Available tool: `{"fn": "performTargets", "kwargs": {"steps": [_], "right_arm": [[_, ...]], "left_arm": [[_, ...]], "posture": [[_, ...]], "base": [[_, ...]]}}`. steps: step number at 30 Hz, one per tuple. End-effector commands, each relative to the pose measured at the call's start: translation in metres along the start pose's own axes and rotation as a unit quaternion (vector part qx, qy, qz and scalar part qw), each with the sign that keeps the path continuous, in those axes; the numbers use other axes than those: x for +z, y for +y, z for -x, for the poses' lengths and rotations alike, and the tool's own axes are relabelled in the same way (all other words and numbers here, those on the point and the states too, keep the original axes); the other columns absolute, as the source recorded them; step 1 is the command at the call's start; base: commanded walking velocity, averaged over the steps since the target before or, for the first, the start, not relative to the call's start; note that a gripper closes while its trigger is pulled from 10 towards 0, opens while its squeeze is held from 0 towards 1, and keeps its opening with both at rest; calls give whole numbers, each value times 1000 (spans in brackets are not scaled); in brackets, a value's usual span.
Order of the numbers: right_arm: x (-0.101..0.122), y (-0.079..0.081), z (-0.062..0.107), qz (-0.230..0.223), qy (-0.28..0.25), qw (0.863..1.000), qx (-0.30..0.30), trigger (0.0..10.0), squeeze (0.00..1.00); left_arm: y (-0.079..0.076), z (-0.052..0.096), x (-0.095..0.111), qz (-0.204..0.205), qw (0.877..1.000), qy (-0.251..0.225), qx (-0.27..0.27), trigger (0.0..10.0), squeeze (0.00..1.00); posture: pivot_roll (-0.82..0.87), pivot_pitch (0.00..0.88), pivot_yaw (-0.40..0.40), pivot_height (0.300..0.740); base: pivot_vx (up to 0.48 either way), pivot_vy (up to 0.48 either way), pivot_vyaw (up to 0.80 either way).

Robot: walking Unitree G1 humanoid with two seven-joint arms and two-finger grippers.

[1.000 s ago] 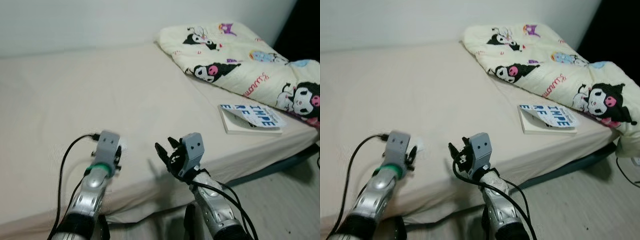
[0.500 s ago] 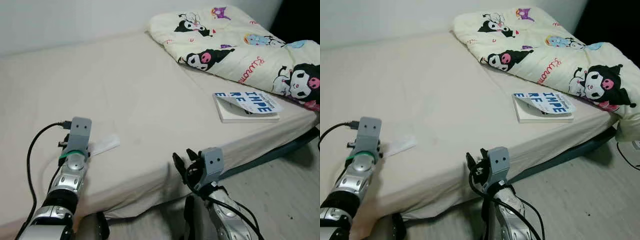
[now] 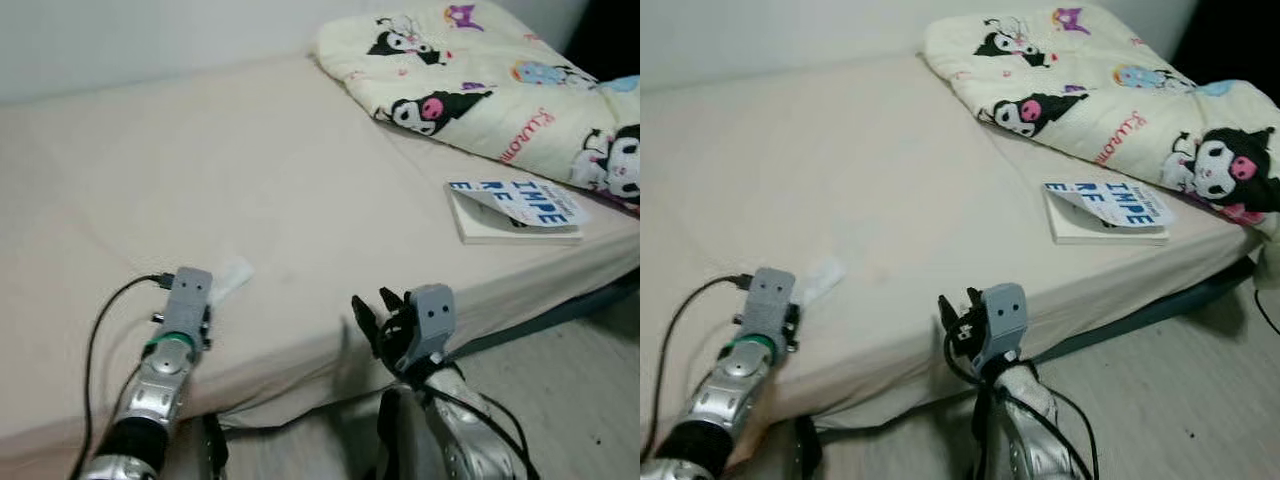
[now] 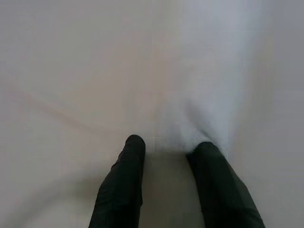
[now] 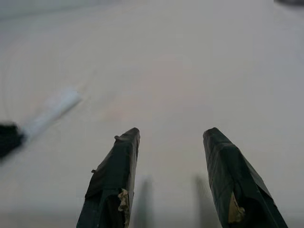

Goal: Clean up the room

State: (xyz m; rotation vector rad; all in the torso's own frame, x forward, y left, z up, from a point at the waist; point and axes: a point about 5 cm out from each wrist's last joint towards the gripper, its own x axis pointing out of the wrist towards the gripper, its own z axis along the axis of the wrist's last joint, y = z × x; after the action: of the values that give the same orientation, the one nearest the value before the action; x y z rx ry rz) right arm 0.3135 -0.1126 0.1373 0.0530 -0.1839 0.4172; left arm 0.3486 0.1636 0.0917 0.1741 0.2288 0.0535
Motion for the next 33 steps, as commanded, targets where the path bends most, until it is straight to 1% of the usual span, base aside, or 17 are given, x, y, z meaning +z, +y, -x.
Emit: {"fn": "performTargets", "kwargs": {"steps": [1,2,5,6,9,12,13,14,15,21,22,23,24,28,31,32,33], "right_arm": [[-9,0,4,-9,19,1000,-2,10000,0],[-9,0,4,-9,19,1000,-2,10000,0],[-9,1,1,-8,18,1000,0,10000,0],[-9,1,0,-7,20,1000,1,10000,0],[-10,1,-1,-7,22,1000,1,10000,0],[-12,-3,-3,-3,30,1000,1,10000,0],[-12,-3,-3,-3,30,1000,1,10000,0],[-13,-6,-5,-2,31,1000,0,10000,0],[-12,-7,-6,-1,31,1000,-1,10000,0],[-13,-9,-9,0,32,999,-3,10000,0],[-14,-8,-11,1,34,999,-1,10000,0],[-14,-8,-11,1,34,999,-1,10000,0],[-15,-4,-14,-1,35,999,6,10000,0],[-15,-1,-17,-2,35,999,18,10000,0],[-12,10,-29,1,33,997,64,10000,0],[-12,10,-29,1,33,997,64,10000,0],[-12,12,-32,4,36,997,75,10000,0]], "left_arm": [[-19,5,-16,3,999,34,-42,10000,0],[-19,5,-16,3,999,34,-42,10000,0],[-43,7,-7,24,997,20,-66,10000,0],[-62,9,2,31,995,4,-98,10000,0],[-75,11,9,34,992,-9,-120,10000,0],[-114,26,29,26,970,-44,-237,10000,0],[-114,26,29,26,970,-44,-237,10000,0],[-124,36,32,20,958,-51,-283,10000,0],[-125,40,33,24,955,-51,-292,10000,0],[-120,42,37,61,956,-47,-282,10000,0],[-108,38,39,81,964,-53,-247,10000,0],[-108,38,39,81,964,-53,-247,10000,0],[-92,33,42,91,973,-66,-204,10000,0],[-79,32,49,102,973,-82,-189,10000,0],[-36,41,73,56,973,-152,-166,10000,0],[-36,41,73,56,973,-152,-166,10000,0],[-24,44,77,36,974,-164,-155,10000,0]], "posture": [[-109,264,83,535],[-109,264,83,535],[-112,259,79,535],[-111,257,77,535],[-111,257,77,535],[-107,247,78,535],[-107,247,78,535],[-102,243,79,535],[-97,240,80,535],[-87,238,79,535],[-76,236,78,535],[-76,236,78,535],[-71,235,81,535],[-68,237,82,535],[-25,252,71,535],[-25,252,71,535],[-20,255,70,535]], "base": [[0,0,0],[0,0,0],[0,0,0],[0,0,0],[0,0,0],[0,0,0],[0,0,0],[0,0,0],[0,0,0],[0,0,0],[0,0,0],[0,0,0],[0,0,0],[0,0,0],[0,0,0],[0,0,0],[0,0,0]]}}
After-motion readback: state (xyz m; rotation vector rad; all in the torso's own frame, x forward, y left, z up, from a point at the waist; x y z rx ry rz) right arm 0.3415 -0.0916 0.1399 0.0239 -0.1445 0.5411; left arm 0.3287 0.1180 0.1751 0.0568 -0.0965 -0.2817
